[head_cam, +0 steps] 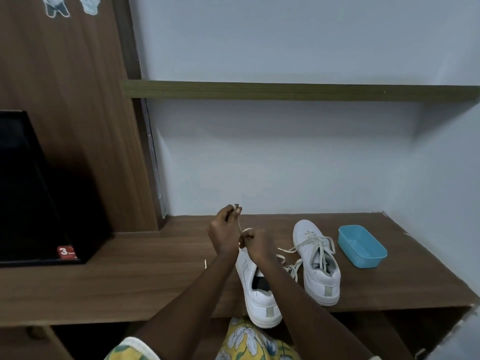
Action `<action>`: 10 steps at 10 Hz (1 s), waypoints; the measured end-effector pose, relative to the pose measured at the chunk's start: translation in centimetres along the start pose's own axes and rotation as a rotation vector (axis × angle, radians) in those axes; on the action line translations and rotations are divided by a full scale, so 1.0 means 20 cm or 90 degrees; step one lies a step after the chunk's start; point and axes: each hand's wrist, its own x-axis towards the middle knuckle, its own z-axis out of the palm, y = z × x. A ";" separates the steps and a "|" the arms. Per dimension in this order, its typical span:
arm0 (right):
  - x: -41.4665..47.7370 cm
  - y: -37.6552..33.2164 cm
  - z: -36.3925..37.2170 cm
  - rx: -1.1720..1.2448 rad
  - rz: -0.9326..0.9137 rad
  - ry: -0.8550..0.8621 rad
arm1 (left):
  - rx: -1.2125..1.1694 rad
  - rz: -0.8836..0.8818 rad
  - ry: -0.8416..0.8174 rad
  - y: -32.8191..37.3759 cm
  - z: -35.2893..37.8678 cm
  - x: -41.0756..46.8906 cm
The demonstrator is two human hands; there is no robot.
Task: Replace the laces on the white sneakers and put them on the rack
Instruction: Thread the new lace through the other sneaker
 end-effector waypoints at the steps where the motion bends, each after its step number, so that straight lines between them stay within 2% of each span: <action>1: 0.01 0.10 0.01 -0.066 0.054 -0.091 | -0.058 -0.013 0.006 0.06 0.01 0.01; 2: -0.01 0.09 -0.05 -0.087 0.135 -0.182 | -0.057 -0.004 0.020 0.13 0.01 0.04; 3: 0.01 0.06 -0.09 -0.164 0.080 -0.207 | 0.019 0.023 0.017 0.16 0.02 0.08; 4: 0.04 -0.01 -0.09 0.089 0.002 -0.078 | 0.110 0.012 -0.055 0.15 0.02 0.08; 5: 0.05 -0.14 -0.14 0.221 -0.018 0.047 | 0.116 -0.027 -0.109 0.14 0.03 0.06; 6: 0.05 -0.16 -0.13 0.215 -0.014 0.075 | 0.130 -0.040 -0.099 0.12 0.03 0.06; 8: 0.00 -0.07 -0.04 0.078 -0.049 -0.052 | 0.153 -0.018 -0.041 0.13 0.01 0.10; 10: -0.02 0.08 0.05 -0.197 -0.096 -0.245 | 0.172 0.005 -0.029 0.14 -0.01 0.17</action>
